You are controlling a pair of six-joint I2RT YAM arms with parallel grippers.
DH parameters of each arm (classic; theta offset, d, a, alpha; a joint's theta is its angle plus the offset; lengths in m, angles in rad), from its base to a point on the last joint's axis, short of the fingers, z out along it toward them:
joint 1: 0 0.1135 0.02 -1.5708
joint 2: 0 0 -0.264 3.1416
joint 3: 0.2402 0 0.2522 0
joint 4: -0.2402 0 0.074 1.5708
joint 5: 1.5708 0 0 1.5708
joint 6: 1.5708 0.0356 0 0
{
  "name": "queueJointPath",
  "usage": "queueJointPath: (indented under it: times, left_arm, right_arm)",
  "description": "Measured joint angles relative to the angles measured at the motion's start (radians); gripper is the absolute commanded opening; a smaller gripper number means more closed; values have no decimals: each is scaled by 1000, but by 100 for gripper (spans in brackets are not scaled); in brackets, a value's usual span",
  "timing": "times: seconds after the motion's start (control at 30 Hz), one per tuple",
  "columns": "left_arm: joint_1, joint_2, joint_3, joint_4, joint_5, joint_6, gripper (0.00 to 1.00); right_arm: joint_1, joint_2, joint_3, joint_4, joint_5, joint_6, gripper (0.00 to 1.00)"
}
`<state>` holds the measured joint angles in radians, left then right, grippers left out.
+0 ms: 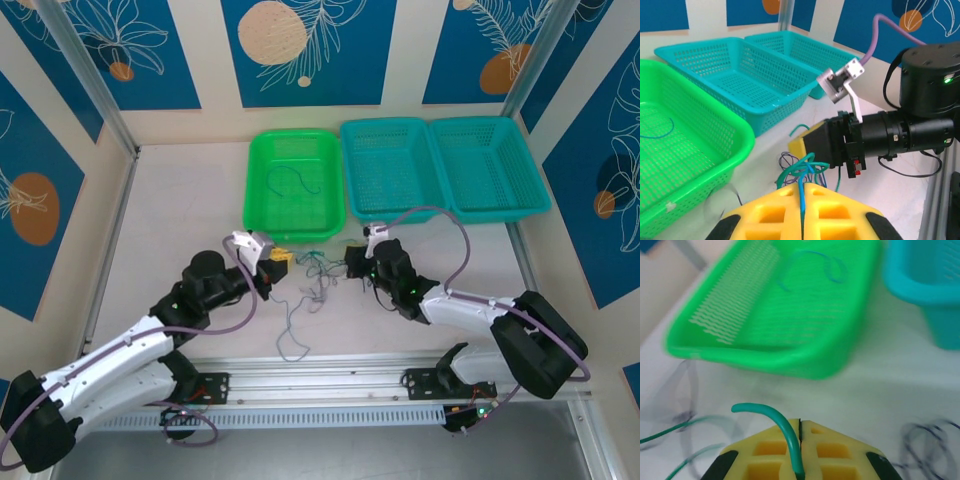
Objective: Untangle the cables
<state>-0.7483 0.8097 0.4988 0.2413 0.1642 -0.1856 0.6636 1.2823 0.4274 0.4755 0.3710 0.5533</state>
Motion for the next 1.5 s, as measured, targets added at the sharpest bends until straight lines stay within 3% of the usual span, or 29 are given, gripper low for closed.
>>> queueJointPath:
  times: [0.23,0.47,0.6,1.07,1.3,1.5]
  left_arm:
    - [1,-24,3,11,-46,-8,0]
    - [14,-19,11,-1,-95,-26,0]
    - [29,52,114,-54,-107,-22,0]
    - [183,455,1029,-201,-146,123,0]
    - [237,768,1513,-260,-92,155,0]
    - [264,1049,1992,-404,-64,175,0]
  right_arm:
    - [-102,-80,-31,-265,80,138,0]
    - [-211,-337,-81,-438,93,272,0]
    - [-233,-435,-89,-517,74,288,0]
    - [-249,-502,-112,-621,2,315,0]
    - [-258,-494,-112,-620,-23,315,0]
    - [-267,-472,-112,-620,-39,314,0]
